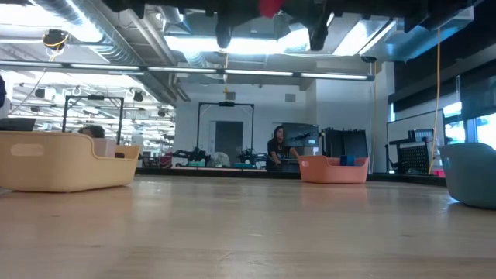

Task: Sort & place blocks by color
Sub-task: Put the top red game piece into the blue bin, then put the red game piece into the blue bin

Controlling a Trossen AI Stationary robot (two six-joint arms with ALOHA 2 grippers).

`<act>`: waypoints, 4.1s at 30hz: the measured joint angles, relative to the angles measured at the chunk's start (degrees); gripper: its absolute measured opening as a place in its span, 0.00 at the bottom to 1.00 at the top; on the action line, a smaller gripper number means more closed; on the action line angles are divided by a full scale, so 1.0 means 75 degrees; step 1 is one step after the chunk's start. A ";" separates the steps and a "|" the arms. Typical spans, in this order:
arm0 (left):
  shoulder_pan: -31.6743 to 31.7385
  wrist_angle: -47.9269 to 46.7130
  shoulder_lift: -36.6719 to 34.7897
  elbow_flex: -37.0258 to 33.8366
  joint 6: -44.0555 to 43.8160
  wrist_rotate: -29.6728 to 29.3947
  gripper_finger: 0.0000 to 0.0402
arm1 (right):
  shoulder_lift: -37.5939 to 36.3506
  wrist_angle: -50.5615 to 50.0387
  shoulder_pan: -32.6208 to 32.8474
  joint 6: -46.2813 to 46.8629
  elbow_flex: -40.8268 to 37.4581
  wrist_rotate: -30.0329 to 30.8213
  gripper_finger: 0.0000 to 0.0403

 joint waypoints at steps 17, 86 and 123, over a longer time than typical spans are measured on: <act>0.0021 -0.0018 -0.0008 0.0000 -0.0081 -0.0020 0.32 | -0.0006 0.0000 -0.0006 -0.0102 0.0000 0.0035 0.34; 0.0227 -0.0893 -0.4483 -0.2294 -0.0140 -0.1469 0.67 | -0.0593 -1.1634 0.3946 0.4964 -0.0321 -0.0103 0.34; 0.0221 -0.0854 -0.4482 -0.2294 -0.0219 -0.1408 0.67 | -0.1344 -0.6199 0.1677 0.2144 0.0122 0.1048 0.71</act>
